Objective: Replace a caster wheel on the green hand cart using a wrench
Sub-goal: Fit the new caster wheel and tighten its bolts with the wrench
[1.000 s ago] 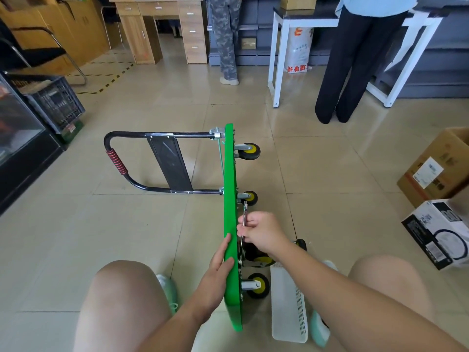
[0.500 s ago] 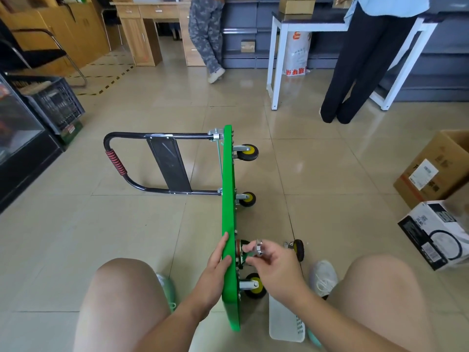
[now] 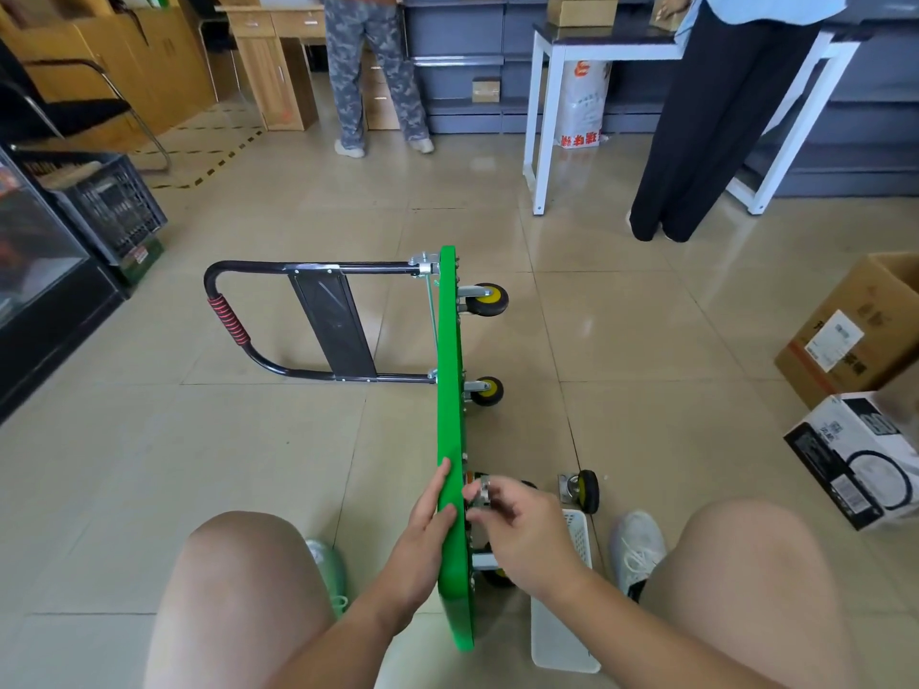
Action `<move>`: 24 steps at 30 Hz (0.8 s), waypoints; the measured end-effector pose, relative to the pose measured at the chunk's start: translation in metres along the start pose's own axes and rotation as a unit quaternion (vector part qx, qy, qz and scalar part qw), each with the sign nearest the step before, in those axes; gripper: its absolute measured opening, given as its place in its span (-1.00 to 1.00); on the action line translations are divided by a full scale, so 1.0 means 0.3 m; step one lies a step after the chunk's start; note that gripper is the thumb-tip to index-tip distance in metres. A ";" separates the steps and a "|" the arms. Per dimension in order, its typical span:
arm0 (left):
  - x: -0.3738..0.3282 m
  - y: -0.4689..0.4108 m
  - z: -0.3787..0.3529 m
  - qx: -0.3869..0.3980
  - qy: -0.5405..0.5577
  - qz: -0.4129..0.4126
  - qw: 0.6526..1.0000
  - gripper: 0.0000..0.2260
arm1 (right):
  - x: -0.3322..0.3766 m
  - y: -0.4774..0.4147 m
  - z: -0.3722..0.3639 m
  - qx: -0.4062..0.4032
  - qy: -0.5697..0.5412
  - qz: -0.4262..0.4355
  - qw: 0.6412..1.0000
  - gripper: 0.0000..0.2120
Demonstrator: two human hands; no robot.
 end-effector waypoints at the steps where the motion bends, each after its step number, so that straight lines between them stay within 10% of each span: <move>1: -0.002 -0.001 0.000 -0.001 0.000 0.000 1.000 -0.52 | 0.006 -0.026 0.001 0.004 0.015 -0.003 1.000 -0.66; 11: -0.007 0.003 0.006 0.011 -0.010 0.009 1.000 -0.53 | -0.028 -0.271 0.052 -0.046 -0.093 -0.228 0.968 -0.79; 24: -0.016 0.015 0.005 0.005 -0.009 0.005 1.000 -0.52 | -0.044 -0.061 0.068 -0.045 -0.130 -0.098 0.986 -0.63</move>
Point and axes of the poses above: each hand's wrist, its own y-axis away from the middle knuckle, its own z-axis out of the back of the hand, x = y × z, the point moved 3 cm from there along -y, towards the middle knuckle, and after that the axes turned 14 degrees about -y, right-handed, at the moved point
